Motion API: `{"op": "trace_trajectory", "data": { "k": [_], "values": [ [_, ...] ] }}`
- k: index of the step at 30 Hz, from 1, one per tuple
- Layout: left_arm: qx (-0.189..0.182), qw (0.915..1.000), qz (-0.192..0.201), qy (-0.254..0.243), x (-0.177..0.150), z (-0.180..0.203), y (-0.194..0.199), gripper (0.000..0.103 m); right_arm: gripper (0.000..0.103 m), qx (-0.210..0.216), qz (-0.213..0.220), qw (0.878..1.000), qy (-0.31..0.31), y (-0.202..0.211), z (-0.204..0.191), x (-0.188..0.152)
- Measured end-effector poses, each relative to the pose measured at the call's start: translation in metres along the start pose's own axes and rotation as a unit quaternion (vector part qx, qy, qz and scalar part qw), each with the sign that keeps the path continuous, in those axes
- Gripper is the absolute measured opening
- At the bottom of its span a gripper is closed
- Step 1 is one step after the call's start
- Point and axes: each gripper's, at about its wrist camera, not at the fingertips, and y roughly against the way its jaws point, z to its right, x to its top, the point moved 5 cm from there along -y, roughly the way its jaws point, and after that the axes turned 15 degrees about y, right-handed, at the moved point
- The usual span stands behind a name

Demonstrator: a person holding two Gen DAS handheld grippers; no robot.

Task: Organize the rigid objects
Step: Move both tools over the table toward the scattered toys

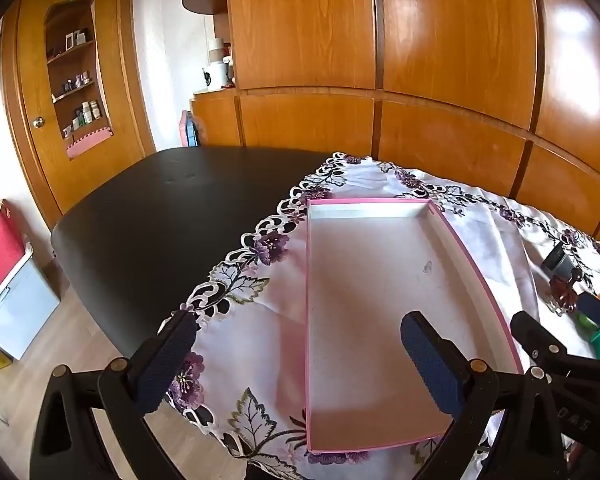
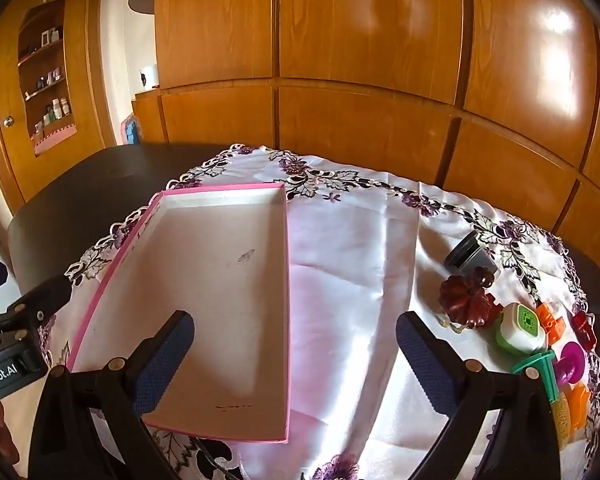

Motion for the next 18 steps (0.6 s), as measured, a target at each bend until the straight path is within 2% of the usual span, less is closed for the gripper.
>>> {"op": "trace_trajectory", "data": {
  "k": [10,18],
  "values": [
    [-0.009,0.9996,-0.017,-0.02,-0.01,0.008,-0.006,0.103,0.103,-0.015,0.01,1.0,0.019,0.009,0.017,0.009],
    [-0.075,0.996,-0.041,-0.026,-0.017,0.022,-0.005,0.103,0.103,-0.04,0.013,0.999,0.026,0.017,0.058,0.015]
  ]
}}
